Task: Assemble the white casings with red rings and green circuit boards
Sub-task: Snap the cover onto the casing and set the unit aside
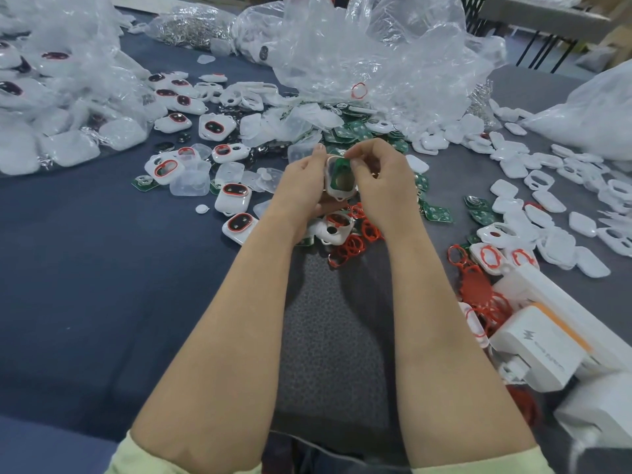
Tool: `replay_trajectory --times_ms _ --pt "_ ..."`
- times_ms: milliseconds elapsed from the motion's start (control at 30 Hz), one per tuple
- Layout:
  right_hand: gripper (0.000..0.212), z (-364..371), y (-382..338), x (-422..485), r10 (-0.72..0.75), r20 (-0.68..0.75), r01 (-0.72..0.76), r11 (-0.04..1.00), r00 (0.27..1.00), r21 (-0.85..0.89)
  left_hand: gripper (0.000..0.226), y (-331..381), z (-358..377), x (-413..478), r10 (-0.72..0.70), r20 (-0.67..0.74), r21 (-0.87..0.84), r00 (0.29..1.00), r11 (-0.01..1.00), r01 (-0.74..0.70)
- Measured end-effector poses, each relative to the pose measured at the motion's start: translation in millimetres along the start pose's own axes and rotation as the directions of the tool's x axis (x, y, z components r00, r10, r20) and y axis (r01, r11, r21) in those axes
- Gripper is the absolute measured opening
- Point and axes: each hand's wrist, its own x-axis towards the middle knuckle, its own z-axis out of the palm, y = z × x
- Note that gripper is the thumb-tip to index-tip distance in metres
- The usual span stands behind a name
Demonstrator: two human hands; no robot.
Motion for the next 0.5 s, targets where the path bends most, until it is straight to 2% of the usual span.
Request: replay_trajectory --times_ms 400,500 --pt "0.010 2.3 1.1 -1.3 -0.026 -0.116 0.032 0.998 0.993 0.046 0.038 7.3 0.4 -6.9 -0.062 0.062 -0.123 0.996 0.990 0.069" --pt "0.012 2.8 1.5 -1.8 -0.051 -0.134 0.053 0.999 0.990 0.011 0.036 7.1 -0.2 -6.6 -0.053 0.078 -0.115 0.995 0.991 0.062"
